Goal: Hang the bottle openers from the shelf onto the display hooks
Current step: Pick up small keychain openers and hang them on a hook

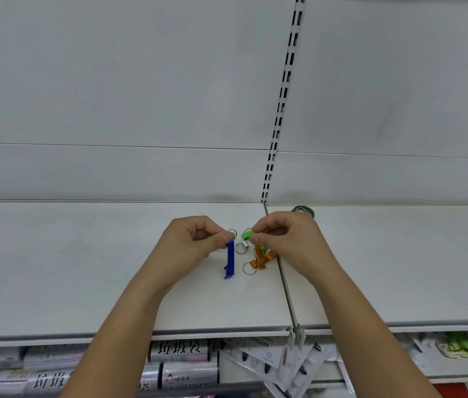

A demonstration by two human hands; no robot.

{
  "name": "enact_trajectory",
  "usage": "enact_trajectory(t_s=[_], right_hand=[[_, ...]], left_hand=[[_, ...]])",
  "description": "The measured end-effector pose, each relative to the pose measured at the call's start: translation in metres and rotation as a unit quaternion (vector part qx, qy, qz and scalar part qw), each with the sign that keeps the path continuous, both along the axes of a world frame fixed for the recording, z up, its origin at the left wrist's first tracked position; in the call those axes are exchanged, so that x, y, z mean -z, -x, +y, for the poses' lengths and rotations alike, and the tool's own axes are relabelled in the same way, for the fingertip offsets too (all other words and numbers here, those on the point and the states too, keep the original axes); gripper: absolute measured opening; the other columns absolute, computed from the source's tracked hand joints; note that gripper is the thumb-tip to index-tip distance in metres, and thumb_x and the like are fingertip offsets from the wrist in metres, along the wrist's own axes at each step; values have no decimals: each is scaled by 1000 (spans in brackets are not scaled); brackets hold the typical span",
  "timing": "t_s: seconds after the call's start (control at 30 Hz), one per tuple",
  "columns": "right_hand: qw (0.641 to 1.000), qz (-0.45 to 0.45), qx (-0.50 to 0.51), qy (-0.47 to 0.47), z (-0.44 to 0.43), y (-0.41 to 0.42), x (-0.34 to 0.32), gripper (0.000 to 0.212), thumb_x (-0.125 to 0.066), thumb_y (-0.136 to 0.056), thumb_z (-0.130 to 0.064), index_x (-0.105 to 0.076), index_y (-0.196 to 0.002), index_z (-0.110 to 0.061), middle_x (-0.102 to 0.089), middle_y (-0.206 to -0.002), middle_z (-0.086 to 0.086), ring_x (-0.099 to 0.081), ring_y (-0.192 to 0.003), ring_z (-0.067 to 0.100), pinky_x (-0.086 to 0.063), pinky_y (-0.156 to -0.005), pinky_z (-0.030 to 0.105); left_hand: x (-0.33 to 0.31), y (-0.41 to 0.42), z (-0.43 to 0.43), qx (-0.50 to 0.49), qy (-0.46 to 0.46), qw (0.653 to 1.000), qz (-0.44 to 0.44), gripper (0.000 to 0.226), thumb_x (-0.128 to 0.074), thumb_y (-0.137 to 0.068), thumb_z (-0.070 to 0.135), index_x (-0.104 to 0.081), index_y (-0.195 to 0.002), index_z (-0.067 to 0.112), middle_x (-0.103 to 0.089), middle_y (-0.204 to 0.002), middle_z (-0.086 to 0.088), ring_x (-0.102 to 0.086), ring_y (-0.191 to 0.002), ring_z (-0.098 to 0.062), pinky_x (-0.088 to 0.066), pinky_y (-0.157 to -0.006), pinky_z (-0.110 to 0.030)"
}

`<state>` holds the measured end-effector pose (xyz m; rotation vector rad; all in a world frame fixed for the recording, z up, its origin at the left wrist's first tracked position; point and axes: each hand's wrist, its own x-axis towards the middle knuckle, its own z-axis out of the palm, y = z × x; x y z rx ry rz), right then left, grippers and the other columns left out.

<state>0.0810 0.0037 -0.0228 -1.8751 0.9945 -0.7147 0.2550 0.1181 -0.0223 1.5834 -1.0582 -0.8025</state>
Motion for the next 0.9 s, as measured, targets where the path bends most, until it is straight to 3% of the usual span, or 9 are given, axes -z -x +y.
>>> enact_trajectory(t_s=[0.13, 0.37, 0.57, 0.73, 0.9], right_hand=[[1000, -27, 4, -6, -1, -3, 1, 12, -80, -82, -10, -79, -90, -18, -78, -88, -6, -74, -84, 8, -61, -85, 30], [999, -43, 24, 10, 1, -8, -4, 18, -77, -84, -8, -76, -93, -25, -76, -93, -10, -73, -81, 7, -59, -79, 27], [991, -129, -4, -45, 3, -12, -12, 20, -77, -83, -4, -76, -101, -15, -79, -97, -2, -75, -91, 12, -59, -85, 27], [982, -167, -39, -79, 9, -22, -15, 22, -71, -85, 5, -75, -105, -5, -79, -95, 5, -75, -94, 15, -58, -86, 24], [979, -168, -57, -96, 23, -39, -18, 20, -78, -82, -6, -77, -100, -15, -80, -93, 1, -75, -94, 14, -59, -91, 35]], left_hand=[[0, -4, 0, 19, 5, 1000, 16, 10, -72, -91, 20, -72, -85, 12, -80, -93, 3, -75, -91, -13, -49, -72, -29], [3, -6, -7, -19, 36, 999, 34, 4, -82, -80, 14, -78, -81, 13, -79, -85, 1, -72, -75, -7, -49, -60, -12], [2, -10, -10, -59, 54, 995, 61, 7, -85, -76, 14, -79, -80, 13, -78, -80, 3, -68, -68, -5, -53, -60, -20], [-4, -18, -1, -94, 87, 989, 78, 10, -81, -79, 10, -80, -84, 18, -79, -82, 5, -72, -74, -8, -55, -62, -21], [-12, -24, 28, -146, 108, 982, 51, 12, -79, -83, 10, -79, -81, 22, -78, -82, 7, -69, -73, -5, -52, -60, -17]])
